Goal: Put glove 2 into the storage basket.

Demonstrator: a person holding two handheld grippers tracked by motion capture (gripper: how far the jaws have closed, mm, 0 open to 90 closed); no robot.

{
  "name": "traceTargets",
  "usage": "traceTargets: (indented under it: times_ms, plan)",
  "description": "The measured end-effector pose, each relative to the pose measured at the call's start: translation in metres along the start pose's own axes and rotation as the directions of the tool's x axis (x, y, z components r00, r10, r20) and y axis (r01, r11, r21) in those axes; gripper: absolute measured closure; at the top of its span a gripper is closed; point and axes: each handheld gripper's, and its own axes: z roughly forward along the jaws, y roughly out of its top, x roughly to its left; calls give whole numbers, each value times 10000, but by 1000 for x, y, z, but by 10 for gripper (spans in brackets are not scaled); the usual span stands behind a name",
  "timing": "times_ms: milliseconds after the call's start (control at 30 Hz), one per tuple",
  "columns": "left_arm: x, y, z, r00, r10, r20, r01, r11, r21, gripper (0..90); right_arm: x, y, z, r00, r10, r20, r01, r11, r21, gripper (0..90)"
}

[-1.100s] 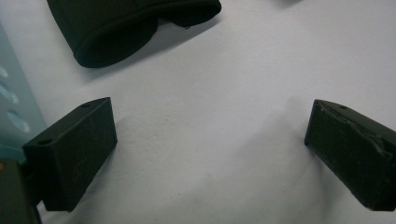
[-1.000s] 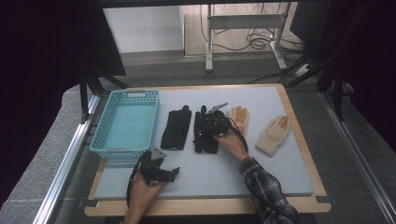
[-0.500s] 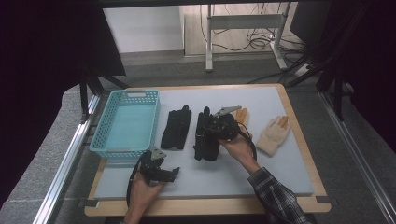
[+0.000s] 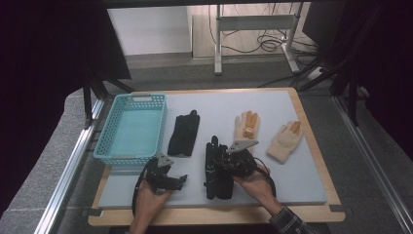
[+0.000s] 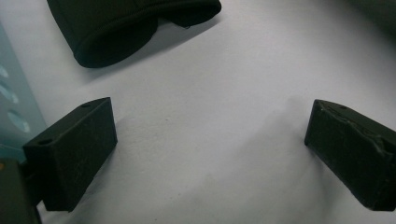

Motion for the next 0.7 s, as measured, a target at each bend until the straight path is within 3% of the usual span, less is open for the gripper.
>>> traceTargets:
  times_ms: [167, 233, 400, 700]
  plan:
    - [0, 0, 0, 10000, 44, 7, -44, 10000, 30, 27, 2, -17, 11, 9995, 244, -201, -239, 9994, 235, 766]
    - [0, 0, 0, 10000, 6, -1, -6, 10000, -2, 27, 3, -18, 11, 9997, 109, -225, -104, 9997, 218, 677]
    - [0, 0, 0, 10000, 5, 0, -5, 10000, 4, 27, -4, -8, 0, 9999, -128, -100, 127, 9999, -93, 476]
    - [0, 0, 0, 10000, 62, 5, -62, 10000, 38, 27, -26, 15, 14, 9999, -94, 77, 96, 9995, -306, 392]
